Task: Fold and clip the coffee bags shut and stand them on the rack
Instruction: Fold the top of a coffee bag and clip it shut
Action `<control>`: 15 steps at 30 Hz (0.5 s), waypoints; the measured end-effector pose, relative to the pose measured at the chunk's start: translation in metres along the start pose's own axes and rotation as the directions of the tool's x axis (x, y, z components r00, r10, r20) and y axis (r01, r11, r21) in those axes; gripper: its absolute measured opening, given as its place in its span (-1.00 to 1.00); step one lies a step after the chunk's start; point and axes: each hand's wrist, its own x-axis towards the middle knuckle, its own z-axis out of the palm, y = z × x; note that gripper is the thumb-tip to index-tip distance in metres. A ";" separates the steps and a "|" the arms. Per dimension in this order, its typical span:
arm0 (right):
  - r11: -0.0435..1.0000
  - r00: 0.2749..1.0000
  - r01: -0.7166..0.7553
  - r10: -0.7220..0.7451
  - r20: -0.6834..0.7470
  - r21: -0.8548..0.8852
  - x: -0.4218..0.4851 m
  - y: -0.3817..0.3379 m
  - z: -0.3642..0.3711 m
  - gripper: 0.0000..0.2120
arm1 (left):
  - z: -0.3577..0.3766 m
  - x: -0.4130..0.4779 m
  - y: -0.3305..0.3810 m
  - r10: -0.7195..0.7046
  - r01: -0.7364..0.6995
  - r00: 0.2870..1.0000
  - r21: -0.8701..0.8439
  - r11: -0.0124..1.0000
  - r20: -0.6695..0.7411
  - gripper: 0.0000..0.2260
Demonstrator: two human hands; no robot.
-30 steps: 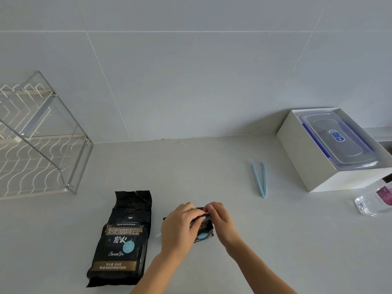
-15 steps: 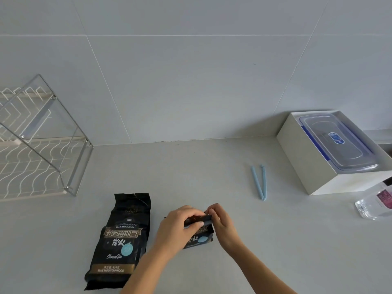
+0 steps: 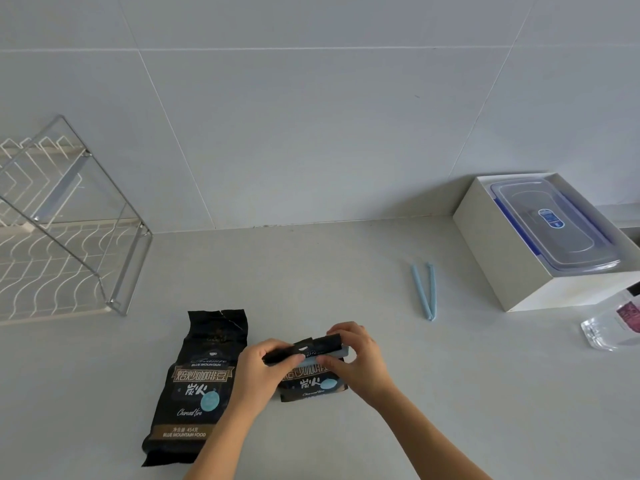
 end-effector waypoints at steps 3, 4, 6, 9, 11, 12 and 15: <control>1.000 0.999 -0.003 0.003 -0.035 -0.011 0.001 -0.003 0.004 -0.79 | -0.003 0.000 -0.002 -0.033 0.034 0.999 -0.081 0.996 0.013 -0.94; 1.000 0.999 -0.019 0.019 -0.036 0.008 0.000 -0.003 0.005 -0.80 | -0.003 0.000 -0.002 -0.040 0.042 0.999 -0.092 0.995 0.018 -0.93; 0.996 0.998 -0.046 0.050 -0.050 0.082 -0.001 -0.004 0.008 -0.82 | -0.001 0.000 -0.004 -0.031 0.032 0.999 -0.067 0.997 0.009 -0.82; 0.975 0.991 -0.094 0.111 -0.075 0.204 -0.001 -0.006 0.011 -0.70 | 0.003 0.002 -0.006 0.022 -0.021 0.999 0.028 0.999 -0.027 -0.69; 0.975 0.991 -0.084 0.102 -0.081 0.206 -0.001 -0.008 0.011 -0.65 | 0.005 0.004 -0.006 0.054 -0.050 0.997 0.074 0.996 -0.049 -0.67; 0.980 0.992 -0.068 0.086 -0.090 0.187 -0.001 -0.011 0.010 -0.65 | 0.005 0.004 -0.007 0.066 -0.061 0.996 0.094 0.994 -0.053 -0.67; 0.995 0.993 -0.003 0.015 -0.116 0.098 0.000 -0.026 0.004 -0.67 | 0.005 0.004 -0.009 0.063 -0.059 0.997 0.081 0.995 -0.043 -0.74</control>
